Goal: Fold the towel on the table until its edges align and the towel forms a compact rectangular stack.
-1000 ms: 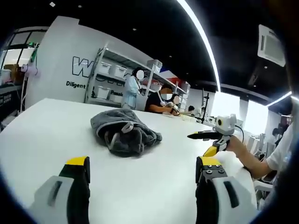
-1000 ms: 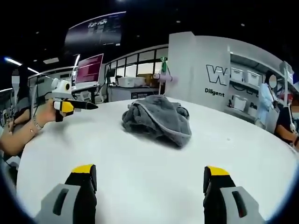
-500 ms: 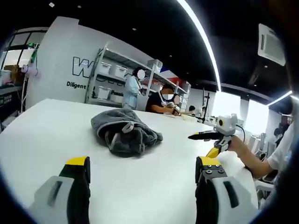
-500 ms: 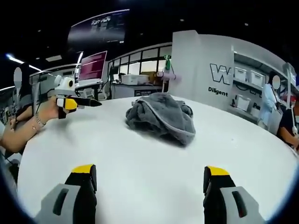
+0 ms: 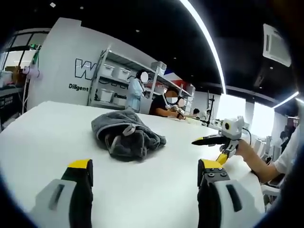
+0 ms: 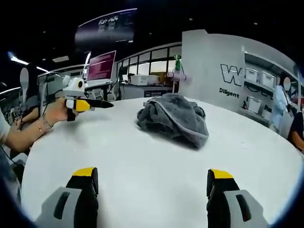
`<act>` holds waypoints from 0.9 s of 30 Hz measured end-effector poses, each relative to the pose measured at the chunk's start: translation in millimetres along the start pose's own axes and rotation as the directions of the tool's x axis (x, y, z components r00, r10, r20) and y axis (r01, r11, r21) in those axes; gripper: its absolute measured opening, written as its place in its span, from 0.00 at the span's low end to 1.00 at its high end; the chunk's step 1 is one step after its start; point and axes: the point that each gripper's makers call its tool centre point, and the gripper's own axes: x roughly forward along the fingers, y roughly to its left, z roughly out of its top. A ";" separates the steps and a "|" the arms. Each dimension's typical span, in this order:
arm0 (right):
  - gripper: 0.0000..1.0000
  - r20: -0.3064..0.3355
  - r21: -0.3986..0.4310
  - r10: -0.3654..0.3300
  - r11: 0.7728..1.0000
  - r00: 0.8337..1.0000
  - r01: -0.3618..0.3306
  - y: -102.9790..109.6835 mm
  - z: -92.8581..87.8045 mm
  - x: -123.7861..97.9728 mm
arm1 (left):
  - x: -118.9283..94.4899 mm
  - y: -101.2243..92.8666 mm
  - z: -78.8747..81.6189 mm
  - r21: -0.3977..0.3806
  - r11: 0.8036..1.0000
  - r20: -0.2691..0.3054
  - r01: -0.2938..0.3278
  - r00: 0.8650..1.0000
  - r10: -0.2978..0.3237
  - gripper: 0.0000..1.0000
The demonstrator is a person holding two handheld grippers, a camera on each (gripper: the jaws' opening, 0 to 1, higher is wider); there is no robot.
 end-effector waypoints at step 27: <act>0.99 0.026 -0.018 0.033 0.999 0.999 -0.032 4.3 10.7 -14.3 | 14.2 22.6 7.0 0.059 0.995 0.012 -0.086 0.996 0.085 0.93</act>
